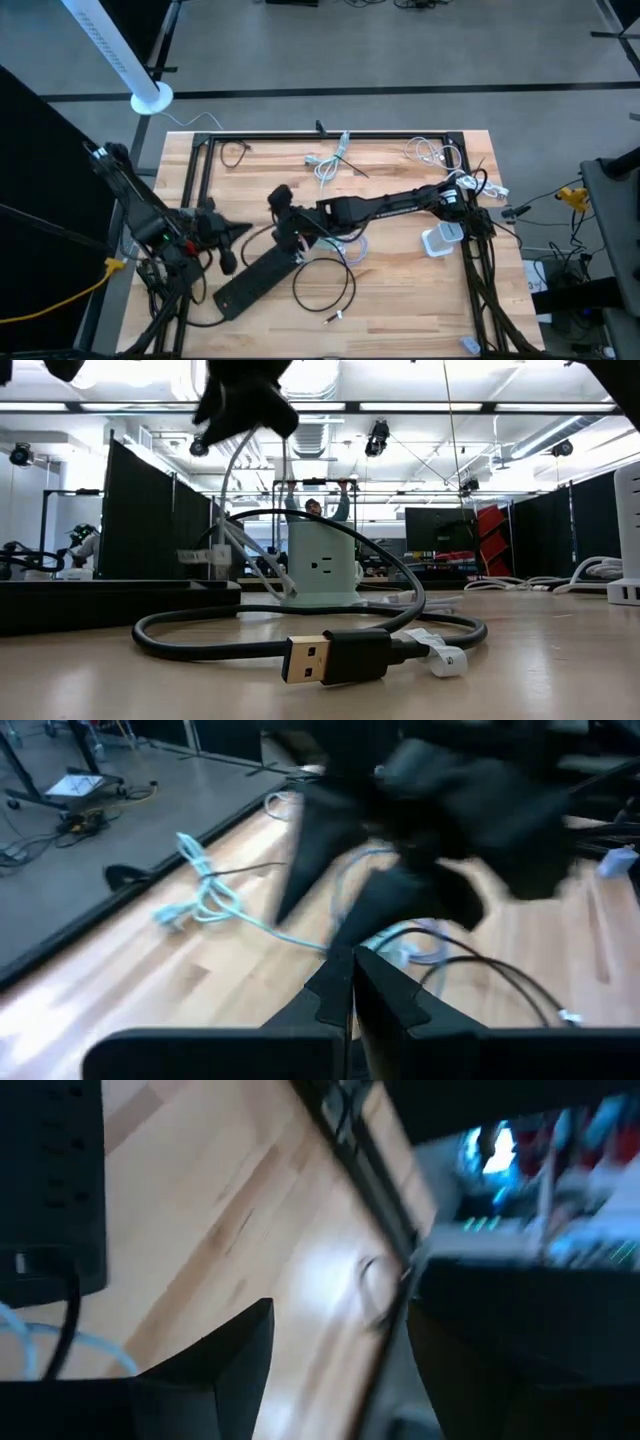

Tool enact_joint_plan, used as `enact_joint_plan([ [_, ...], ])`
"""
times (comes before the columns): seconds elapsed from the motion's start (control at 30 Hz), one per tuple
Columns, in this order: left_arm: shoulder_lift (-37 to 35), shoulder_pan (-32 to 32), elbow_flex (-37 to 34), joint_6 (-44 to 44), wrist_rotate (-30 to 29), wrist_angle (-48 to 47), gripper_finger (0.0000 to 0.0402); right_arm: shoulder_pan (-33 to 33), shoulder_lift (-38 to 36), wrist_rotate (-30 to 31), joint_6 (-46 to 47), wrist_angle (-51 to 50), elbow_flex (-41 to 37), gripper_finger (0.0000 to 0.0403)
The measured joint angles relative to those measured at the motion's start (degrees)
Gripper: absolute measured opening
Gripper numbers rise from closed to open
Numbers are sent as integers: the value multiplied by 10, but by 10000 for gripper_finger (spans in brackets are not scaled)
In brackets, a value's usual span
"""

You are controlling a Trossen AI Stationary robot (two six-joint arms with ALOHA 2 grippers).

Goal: Insert USB
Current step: Insert the light blue charger cable into the black outlet extension

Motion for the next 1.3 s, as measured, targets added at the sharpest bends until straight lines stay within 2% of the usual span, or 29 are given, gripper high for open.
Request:
enact_joint_plan([
  [0.1,-38,0,0,21,0,-38,0,1,0,-1,-92,20,6,208],
  [0.2,-71,0,0,67,7,-39,0,-2,0,0,-113,47,6,208],
  [0.3,-98,0,0,117,44,-36,0,-5,0,1,-89,86,6,209],
  [0.5,-148,0,0,215,118,-35,0,-4,0,-1,61,226,6,204],
  [0.6,-164,0,0,232,144,-32,0,-4,0,-8,117,292,6,204],
  [0.8,-183,-1,0,270,161,-27,0,4,0,-12,67,415,6,197],
  [0.97,-190,-1,0,324,174,-13,0,3,-3,-76,60,500,5,185],
  [1.3,-190,-1,0,352,193,-3,0,-7,-7,-86,48,523,5,163],
])
